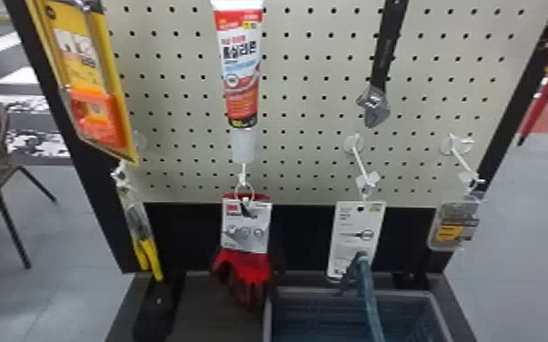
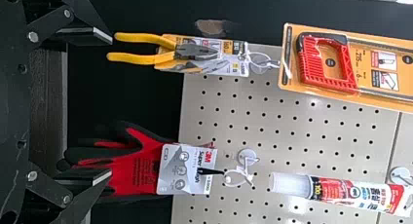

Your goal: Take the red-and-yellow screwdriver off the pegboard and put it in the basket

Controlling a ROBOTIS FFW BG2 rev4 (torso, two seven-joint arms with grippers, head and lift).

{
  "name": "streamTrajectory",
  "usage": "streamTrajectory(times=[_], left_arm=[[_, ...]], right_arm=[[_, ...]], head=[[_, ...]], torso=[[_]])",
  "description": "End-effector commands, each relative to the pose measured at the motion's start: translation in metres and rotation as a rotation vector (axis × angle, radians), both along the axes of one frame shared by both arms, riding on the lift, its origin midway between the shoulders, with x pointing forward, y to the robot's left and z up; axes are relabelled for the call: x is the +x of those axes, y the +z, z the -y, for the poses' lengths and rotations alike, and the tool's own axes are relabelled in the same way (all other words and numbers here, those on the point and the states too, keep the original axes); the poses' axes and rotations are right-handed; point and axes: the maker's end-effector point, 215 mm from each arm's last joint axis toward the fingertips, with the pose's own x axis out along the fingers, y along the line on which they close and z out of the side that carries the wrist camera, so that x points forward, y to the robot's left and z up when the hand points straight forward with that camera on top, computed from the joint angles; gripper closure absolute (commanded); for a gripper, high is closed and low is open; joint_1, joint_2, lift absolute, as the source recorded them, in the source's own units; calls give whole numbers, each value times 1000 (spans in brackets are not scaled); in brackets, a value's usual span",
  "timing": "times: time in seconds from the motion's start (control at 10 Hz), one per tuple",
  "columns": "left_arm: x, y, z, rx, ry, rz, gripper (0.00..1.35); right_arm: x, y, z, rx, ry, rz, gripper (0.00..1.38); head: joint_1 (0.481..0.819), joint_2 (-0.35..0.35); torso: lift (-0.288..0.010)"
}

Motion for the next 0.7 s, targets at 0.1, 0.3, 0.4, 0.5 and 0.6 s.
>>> streamTrajectory(times=[0.1,0.3,0.4,0.5,0.6], left_arm=[[0,0,0,0,1,0,325],[0,0,0,0,1,0,325],[0,0,0,0,1,0,329],[0,0,0,0,1,0,334],[0,0,0,0,1,0,334]], right_arm=[[0,0,0,0,0,0,1148],[-1,0,-1,2,3,1,1148],[-2,1,1,2,-1,4,1148],[-2,2,1,1,-2,9,1148],[-2,1,1,2,-3,7,1148]], head=[[549,0],[549,0],[549,0],[549,0],[549,0]], torso=[[-100],[-100],[-100],[-100],[-100]])
